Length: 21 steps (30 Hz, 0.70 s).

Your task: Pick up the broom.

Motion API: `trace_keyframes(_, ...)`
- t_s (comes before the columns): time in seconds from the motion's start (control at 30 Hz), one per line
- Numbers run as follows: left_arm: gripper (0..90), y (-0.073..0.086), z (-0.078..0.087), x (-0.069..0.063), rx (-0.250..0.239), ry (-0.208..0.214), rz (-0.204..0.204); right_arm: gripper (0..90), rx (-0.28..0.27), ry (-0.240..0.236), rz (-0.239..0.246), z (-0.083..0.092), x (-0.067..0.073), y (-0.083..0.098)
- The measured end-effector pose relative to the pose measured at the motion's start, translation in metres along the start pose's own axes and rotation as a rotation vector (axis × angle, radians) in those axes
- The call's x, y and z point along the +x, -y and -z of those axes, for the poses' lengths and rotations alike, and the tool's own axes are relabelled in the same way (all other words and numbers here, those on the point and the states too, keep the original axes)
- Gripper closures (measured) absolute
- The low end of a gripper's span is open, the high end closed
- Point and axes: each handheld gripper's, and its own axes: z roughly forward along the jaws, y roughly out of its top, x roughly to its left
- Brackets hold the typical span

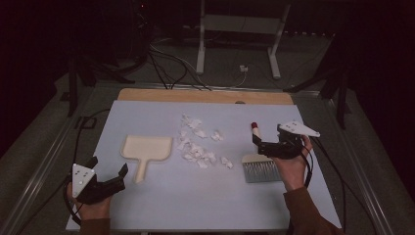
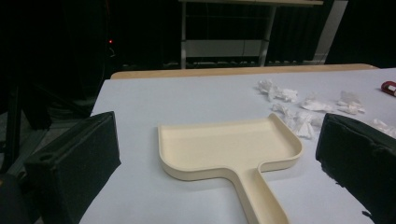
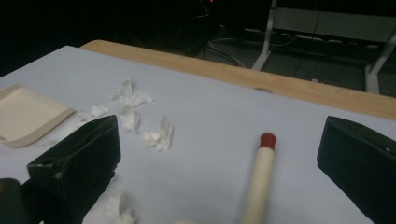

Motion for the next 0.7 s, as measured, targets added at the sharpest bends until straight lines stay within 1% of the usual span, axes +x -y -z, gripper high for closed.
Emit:
trace_keyframes(0.1,0.5,0.001,0.0,0.0,0.001,-0.003,-0.002,0.0,0.009,0.015,0.02,-0.005,-0.001,-0.008)
trace_keyframes(0.13,0.5,0.001,0.0,0.0,0.0,-0.004,-0.001,0.0,0.012,0.028,0.021,-0.01,-0.004,-0.012)
trace_keyframes(0.23,0.5,0.002,0.0,0.0,0.001,-0.006,0.001,0.0,0.019,0.038,0.019,-0.014,-0.006,-0.015)
trace_keyframes(0.27,0.5,0.002,0.001,-0.001,0.0,-0.007,0.003,0.0,0.032,0.047,0.021,-0.019,-0.008,-0.018)
trace_keyframes(0.33,0.5,0.002,0.001,-0.001,-0.003,-0.008,0.003,0.0,0.04,0.053,0.022,-0.022,-0.009,-0.019)
trace_keyframes(0.37,0.5,0.002,0.001,0.0,-0.005,-0.009,0.004,0.0,0.045,0.058,0.02,-0.026,-0.012,-0.022)
trace_keyframes(0.47,0.5,0.003,0.001,0.0,-0.005,-0.008,0.008,0.0,0.05,0.065,0.008,-0.03,-0.015,-0.024)
trace_keyframes(0.53,0.5,0.003,0.0,0.0,-0.002,-0.009,0.006,0.0,0.058,0.07,-0.004,-0.034,-0.019,-0.026)
trace_keyframes(0.7,0.5,0.003,0.001,-0.001,-0.004,-0.01,0.003,0.0,0.08,0.08,-0.016,-0.046,-0.025,-0.031)
